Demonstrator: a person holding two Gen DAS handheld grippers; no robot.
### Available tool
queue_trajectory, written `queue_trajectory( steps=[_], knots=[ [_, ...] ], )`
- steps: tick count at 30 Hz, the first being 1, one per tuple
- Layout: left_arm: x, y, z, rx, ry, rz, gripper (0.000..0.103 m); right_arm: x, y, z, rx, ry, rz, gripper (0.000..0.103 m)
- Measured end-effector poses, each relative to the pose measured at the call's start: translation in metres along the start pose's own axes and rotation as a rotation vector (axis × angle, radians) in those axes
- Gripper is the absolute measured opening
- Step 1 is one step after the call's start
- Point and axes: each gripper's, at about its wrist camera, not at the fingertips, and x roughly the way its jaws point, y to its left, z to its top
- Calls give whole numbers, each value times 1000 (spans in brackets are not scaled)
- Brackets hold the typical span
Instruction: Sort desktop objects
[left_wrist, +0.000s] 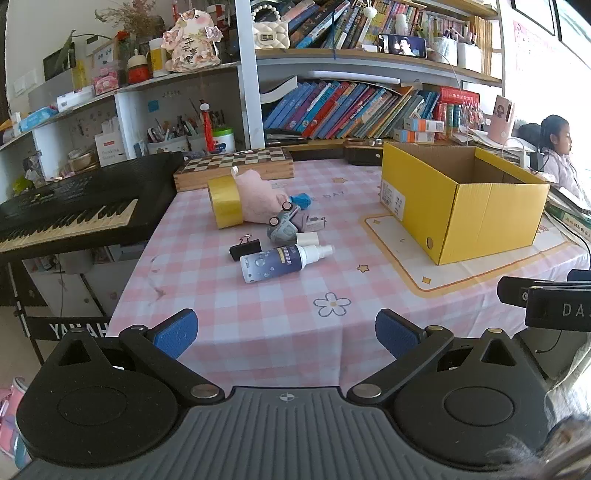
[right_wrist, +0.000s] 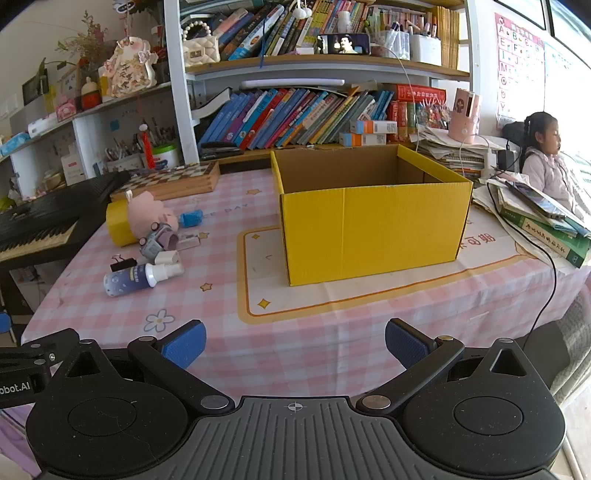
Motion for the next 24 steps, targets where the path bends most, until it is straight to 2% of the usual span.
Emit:
queue_trajectory(
  steps=[24],
  knots=[
    [8, 0, 1, 6, 16, -10, 103, 8, 3, 1, 2, 26, -6, 103]
  ],
)
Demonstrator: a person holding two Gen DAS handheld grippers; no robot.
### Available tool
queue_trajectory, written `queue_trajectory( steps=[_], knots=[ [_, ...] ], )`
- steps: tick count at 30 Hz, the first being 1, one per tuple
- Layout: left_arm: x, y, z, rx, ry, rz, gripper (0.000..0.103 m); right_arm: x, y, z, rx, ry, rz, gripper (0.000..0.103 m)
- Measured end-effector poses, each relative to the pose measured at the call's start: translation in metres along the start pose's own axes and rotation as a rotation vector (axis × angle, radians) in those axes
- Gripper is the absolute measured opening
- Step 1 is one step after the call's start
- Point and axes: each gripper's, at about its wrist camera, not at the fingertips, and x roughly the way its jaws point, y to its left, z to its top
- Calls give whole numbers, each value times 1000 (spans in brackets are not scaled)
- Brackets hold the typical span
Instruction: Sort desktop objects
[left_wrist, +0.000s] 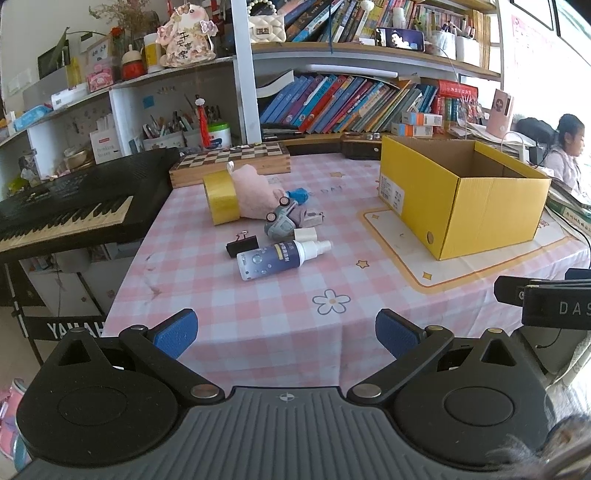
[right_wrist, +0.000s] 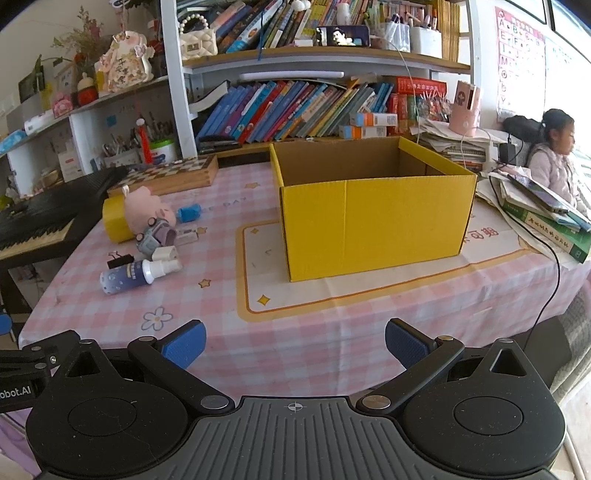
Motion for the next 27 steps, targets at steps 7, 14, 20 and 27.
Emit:
queue_trajectory(
  steps=[7, 14, 20, 27],
  knots=[
    [5, -4, 0, 10, 11, -21, 103, 2, -2, 0, -6, 13, -12, 103],
    [10, -4, 3, 5, 29, -30, 103, 5, -2, 0, -3, 24, -19, 103],
    [11, -3, 4, 8, 33, -40, 103, 7, -3, 1, 8, 27, -19, 103],
    [13, -1, 5, 7, 31, -59, 103, 7, -1, 2, 1, 24, -15, 103]
  ],
)
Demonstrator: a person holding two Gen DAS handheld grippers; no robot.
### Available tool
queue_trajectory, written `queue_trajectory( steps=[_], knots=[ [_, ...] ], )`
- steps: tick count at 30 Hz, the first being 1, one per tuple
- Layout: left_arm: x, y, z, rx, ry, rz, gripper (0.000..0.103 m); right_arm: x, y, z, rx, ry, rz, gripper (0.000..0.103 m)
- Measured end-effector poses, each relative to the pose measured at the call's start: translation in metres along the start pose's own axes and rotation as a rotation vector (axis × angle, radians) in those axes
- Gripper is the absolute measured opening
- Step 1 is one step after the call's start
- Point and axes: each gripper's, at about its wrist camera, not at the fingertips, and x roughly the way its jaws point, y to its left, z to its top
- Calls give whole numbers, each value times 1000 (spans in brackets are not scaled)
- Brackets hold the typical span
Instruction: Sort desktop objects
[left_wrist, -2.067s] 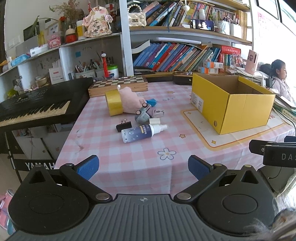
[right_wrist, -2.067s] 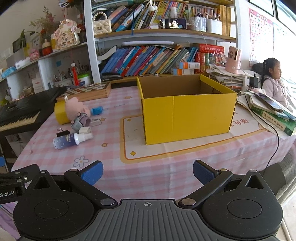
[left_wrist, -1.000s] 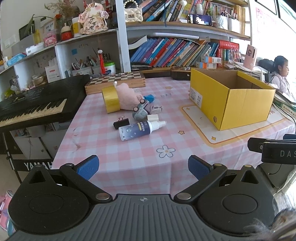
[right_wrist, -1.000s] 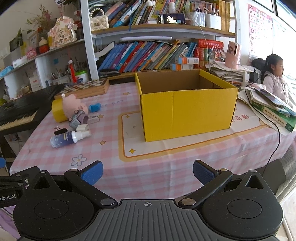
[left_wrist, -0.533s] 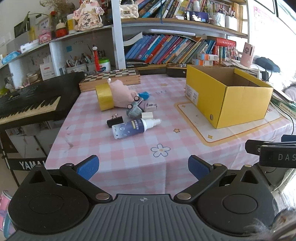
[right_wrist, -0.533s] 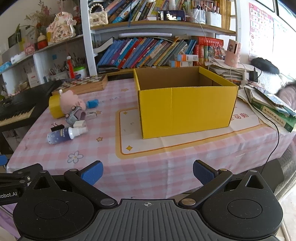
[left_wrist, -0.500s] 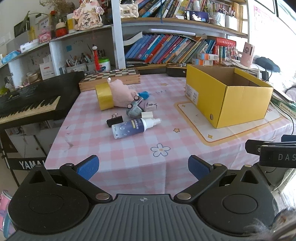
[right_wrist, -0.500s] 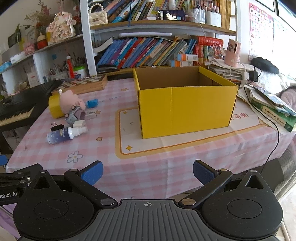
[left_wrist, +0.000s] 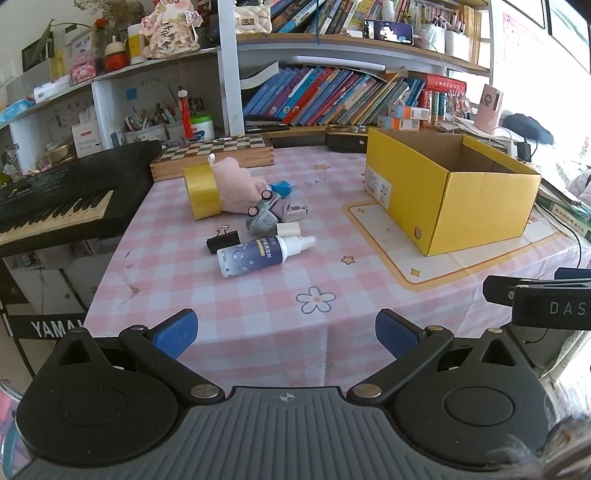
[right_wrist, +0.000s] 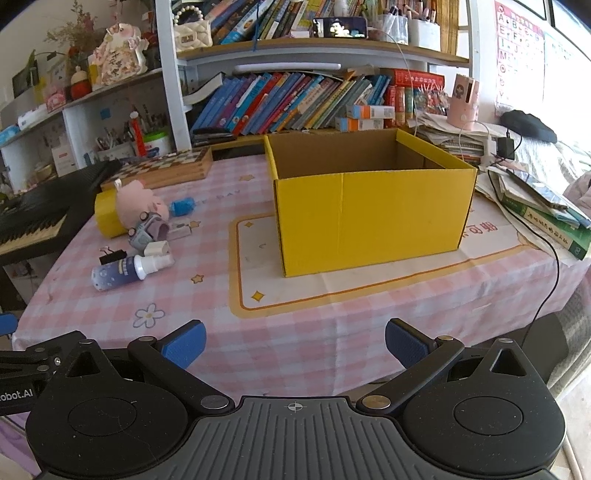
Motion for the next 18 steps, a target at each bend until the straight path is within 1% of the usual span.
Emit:
queue_trajectory(
  steps=[9, 13, 18],
  knots=[
    [1, 2, 0, -9, 5, -7, 103, 0, 7, 1, -23, -1, 7, 103],
    [2, 3, -2, -3, 14, 8, 103, 1, 9, 1, -25, 3, 10, 103],
    [0, 8, -2, -13, 5, -9, 103, 1, 15, 2, -45, 0, 27, 103]
  ],
)
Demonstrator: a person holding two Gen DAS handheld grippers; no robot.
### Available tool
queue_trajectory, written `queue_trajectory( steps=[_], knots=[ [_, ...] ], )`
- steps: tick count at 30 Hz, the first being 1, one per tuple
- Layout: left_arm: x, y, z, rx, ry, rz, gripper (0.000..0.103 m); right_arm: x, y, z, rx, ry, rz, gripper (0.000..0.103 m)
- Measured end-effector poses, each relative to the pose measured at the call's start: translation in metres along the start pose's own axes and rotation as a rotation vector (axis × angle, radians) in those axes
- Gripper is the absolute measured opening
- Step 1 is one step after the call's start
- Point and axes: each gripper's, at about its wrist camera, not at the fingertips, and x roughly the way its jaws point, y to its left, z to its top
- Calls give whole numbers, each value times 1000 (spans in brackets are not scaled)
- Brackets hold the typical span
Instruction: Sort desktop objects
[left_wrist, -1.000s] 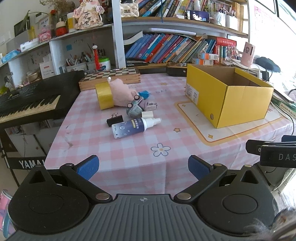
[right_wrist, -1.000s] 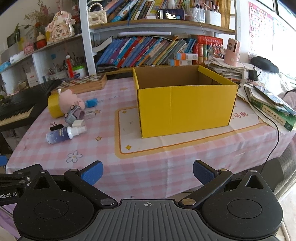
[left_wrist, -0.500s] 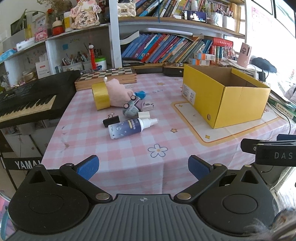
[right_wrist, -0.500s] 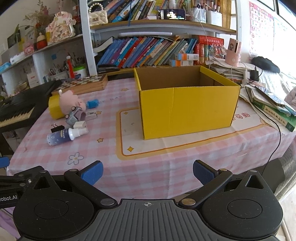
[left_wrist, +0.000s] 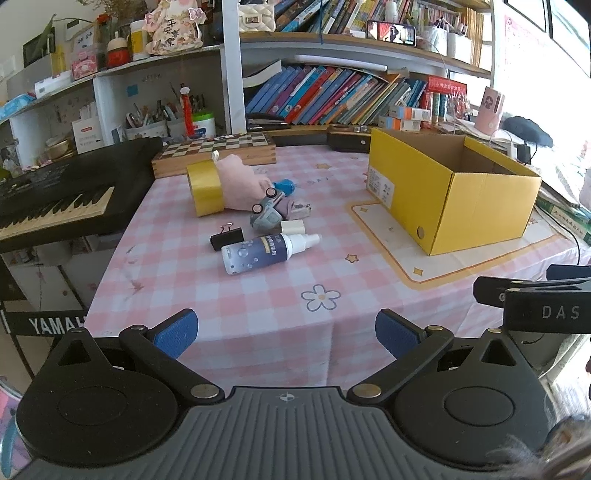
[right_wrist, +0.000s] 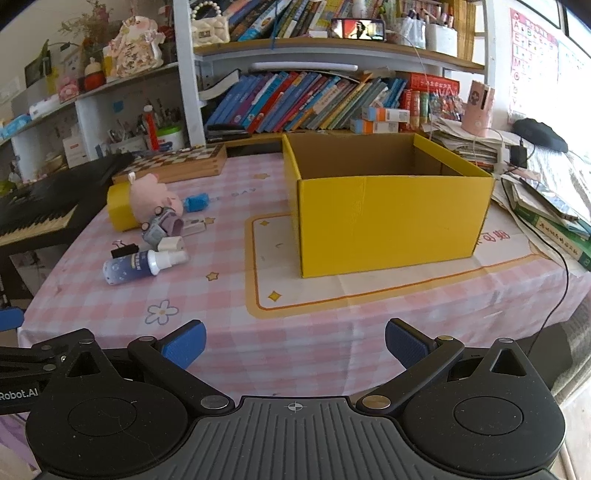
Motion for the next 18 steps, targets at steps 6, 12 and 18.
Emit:
queue_trajectory(
  steps=[6, 12, 18],
  knots=[
    [1, 7, 0, -11, 2, 4, 103, -1, 8, 3, -21, -20, 19, 103],
    [5, 9, 1, -28, 13, -8, 103, -3, 13, 2, -61, -28, 41, 103],
    [6, 8, -1, -12, 25, -12, 103, -3, 16, 3, -62, -31, 66, 103]
  ],
)
